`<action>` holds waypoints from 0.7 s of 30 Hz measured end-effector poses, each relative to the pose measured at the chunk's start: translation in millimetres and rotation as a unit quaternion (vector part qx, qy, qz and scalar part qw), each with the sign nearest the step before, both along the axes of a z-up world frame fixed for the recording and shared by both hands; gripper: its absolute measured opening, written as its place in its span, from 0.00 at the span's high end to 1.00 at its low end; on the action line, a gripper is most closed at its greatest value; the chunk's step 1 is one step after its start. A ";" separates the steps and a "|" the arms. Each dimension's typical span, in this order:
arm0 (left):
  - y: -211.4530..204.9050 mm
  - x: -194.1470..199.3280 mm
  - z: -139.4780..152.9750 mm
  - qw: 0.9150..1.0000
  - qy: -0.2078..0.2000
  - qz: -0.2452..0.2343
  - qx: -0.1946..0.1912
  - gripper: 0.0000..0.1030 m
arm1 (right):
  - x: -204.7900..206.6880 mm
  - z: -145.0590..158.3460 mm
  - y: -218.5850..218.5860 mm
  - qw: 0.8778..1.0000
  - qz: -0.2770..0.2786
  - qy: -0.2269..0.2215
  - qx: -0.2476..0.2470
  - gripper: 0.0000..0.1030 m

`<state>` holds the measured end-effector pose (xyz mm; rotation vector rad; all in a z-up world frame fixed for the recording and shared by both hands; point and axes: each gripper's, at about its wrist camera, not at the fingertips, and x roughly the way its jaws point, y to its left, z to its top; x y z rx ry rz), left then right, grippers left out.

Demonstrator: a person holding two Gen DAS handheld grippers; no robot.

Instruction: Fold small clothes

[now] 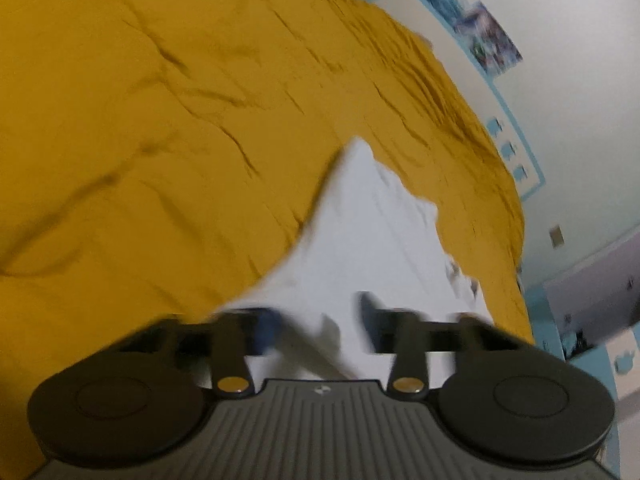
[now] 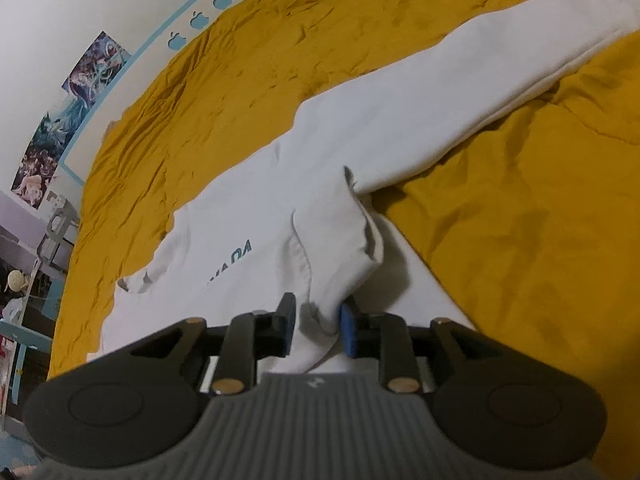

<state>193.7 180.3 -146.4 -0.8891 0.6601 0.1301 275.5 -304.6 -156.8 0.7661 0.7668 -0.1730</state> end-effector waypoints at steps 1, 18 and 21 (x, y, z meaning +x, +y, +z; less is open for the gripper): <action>4.3 -4.0 0.9 1.000 -0.004 0.013 0.006 0.91 | -2.1 2.3 2.3 1.000 0.003 -0.006 0.001 0.81; 0.1 -26.5 23.0 0.998 0.042 0.006 0.047 0.78 | -43.4 17.8 -25.5 1.000 -0.018 -0.013 0.007 0.79; -11.7 -35.7 48.8 0.994 0.024 0.005 0.103 0.66 | -34.1 31.6 -14.1 0.999 0.020 -0.048 -0.013 0.71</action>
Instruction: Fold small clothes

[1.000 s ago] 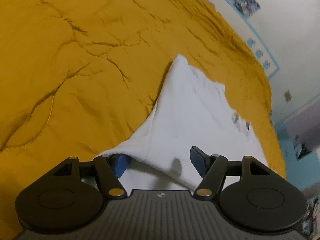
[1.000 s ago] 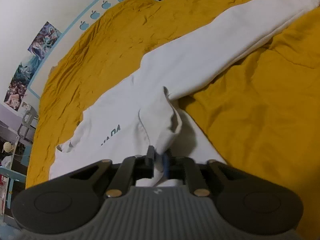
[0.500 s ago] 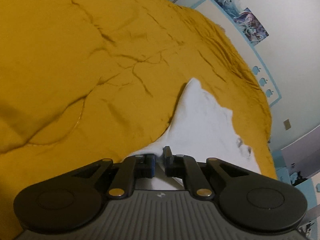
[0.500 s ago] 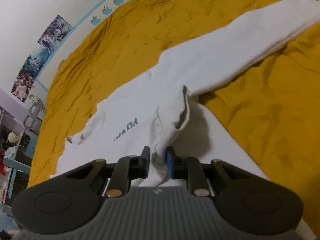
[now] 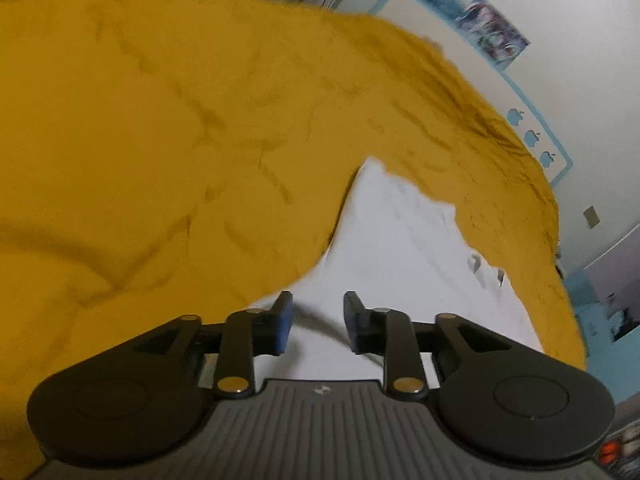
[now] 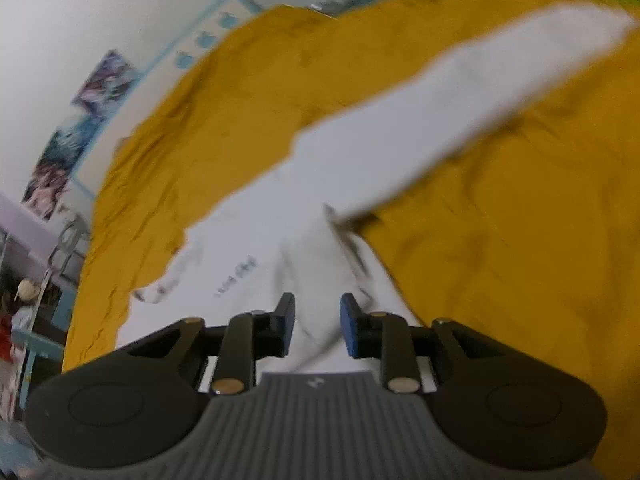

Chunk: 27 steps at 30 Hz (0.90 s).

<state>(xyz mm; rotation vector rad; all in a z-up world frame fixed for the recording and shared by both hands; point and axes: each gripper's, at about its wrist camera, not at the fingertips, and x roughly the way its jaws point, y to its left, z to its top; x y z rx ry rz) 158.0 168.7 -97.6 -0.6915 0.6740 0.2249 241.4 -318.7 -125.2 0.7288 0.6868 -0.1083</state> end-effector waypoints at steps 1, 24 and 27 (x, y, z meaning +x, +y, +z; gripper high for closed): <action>-5.2 0.3 7.2 1.000 -0.014 -0.008 0.011 0.59 | 5.4 0.0 4.6 1.000 0.014 -0.002 0.001 0.70; -152.5 93.8 18.1 0.973 -0.001 -0.220 0.067 0.35 | -79.0 33.5 -200.8 0.981 -0.192 -0.015 0.001 0.53; -218.4 87.6 36.5 0.956 -0.051 -0.287 0.047 0.32 | -82.1 32.3 -241.1 0.969 -0.244 -0.007 -0.026 0.53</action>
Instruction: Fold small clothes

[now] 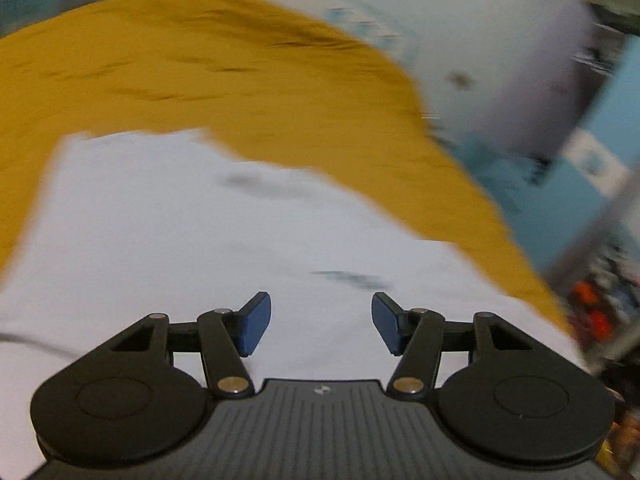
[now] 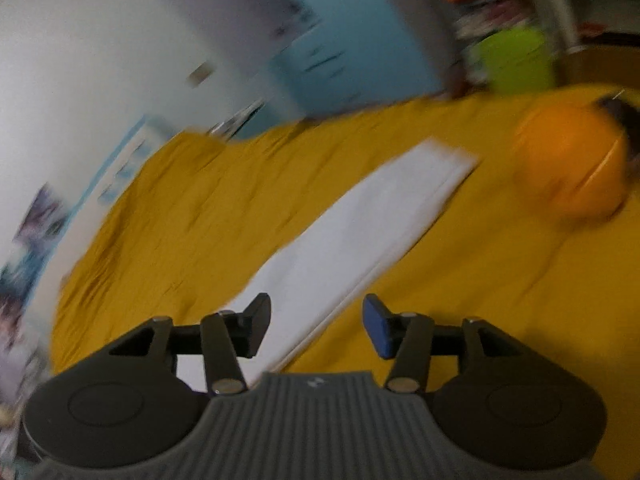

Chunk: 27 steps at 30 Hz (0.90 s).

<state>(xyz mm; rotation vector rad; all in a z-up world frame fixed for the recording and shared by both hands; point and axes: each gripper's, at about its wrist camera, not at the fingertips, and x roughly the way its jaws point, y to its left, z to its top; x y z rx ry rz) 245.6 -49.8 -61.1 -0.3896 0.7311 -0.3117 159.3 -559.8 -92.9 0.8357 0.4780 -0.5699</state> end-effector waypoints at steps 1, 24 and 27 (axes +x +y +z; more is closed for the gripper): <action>-19.7 0.8 2.1 1.000 -0.007 -0.019 -0.008 0.31 | 3.0 -3.3 -10.9 1.000 -0.009 0.006 0.000 0.53; -129.8 20.7 -67.1 0.990 0.086 -0.115 -0.007 0.26 | 57.9 -60.7 -70.4 0.991 -0.120 -0.010 0.055 0.91; -116.0 19.6 -52.5 0.991 0.076 -0.109 -0.018 0.28 | 68.9 -25.1 -52.2 0.996 -0.078 -0.027 0.013 0.91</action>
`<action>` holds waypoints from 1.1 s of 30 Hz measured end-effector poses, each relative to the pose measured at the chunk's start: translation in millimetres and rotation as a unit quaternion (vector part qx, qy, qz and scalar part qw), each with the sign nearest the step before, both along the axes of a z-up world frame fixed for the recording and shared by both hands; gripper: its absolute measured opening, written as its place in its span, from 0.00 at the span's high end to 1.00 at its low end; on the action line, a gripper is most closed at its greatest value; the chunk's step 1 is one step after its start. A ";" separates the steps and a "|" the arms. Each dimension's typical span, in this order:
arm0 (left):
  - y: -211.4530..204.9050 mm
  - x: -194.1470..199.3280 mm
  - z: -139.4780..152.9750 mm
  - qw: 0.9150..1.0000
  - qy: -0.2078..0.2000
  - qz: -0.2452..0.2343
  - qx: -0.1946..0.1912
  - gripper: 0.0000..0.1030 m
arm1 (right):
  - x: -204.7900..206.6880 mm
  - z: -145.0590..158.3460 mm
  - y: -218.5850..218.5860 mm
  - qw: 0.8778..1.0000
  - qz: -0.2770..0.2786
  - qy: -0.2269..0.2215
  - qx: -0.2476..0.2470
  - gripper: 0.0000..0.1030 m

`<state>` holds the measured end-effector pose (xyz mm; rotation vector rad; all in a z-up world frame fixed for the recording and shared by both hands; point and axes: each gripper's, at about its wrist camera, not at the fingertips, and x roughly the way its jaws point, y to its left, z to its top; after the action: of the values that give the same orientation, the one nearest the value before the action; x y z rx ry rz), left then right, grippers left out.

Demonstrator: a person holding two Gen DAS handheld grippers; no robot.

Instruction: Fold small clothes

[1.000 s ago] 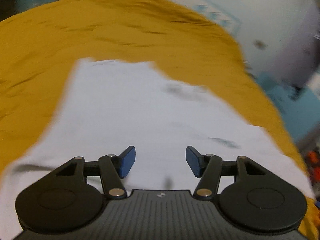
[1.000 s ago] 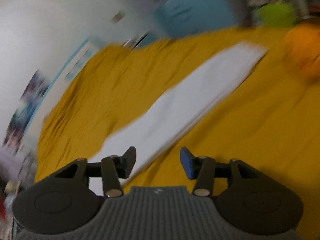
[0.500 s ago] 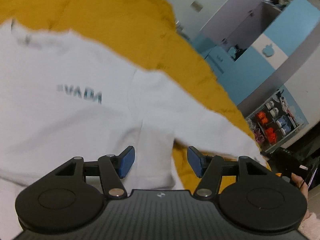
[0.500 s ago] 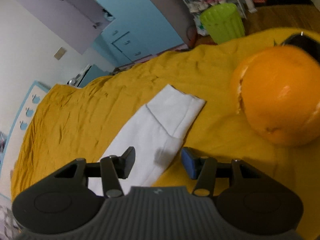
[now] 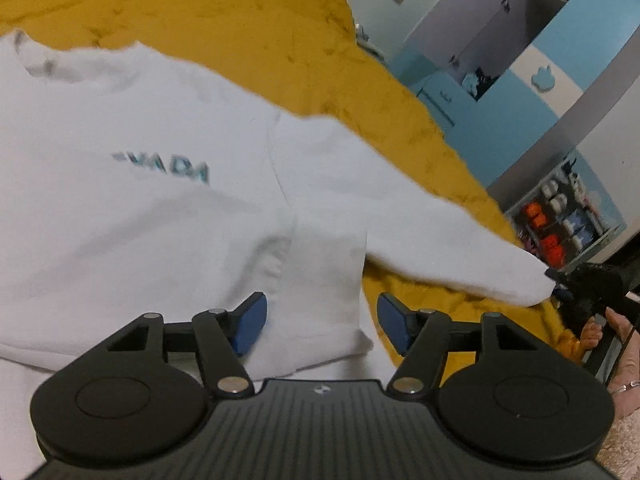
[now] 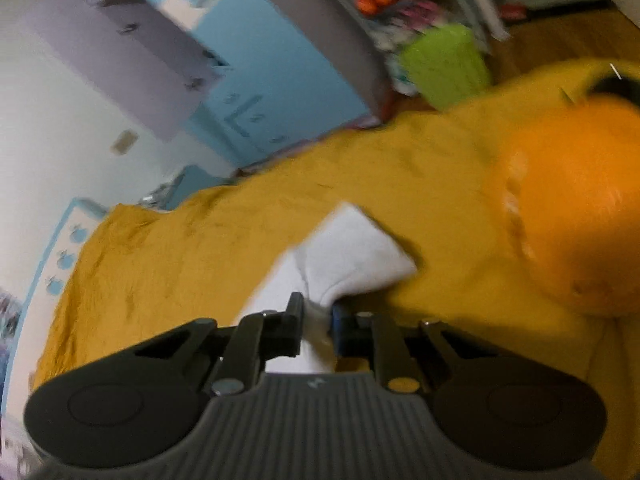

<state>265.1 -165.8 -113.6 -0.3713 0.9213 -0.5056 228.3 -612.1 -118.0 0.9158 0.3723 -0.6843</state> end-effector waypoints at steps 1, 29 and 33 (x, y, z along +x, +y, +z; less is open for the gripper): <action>9.0 -2.3 7.6 1.000 -0.009 0.008 0.000 0.28 | 3.9 13.8 9.8 1.000 0.015 -0.007 -0.013 0.91; 303.0 -70.5 -5.3 0.942 0.019 0.300 -0.148 0.28 | 91.2 38.6 408.0 0.895 0.446 -0.016 0.006 0.64; 302.3 -59.3 -20.2 0.927 0.053 0.324 -0.180 0.28 | 82.8 24.8 342.4 0.916 0.401 0.005 0.003 0.61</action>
<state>205.9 136.6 -133.8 -1.0053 0.7478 -0.0358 311.1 -269.7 -93.2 0.6777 0.7047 0.0704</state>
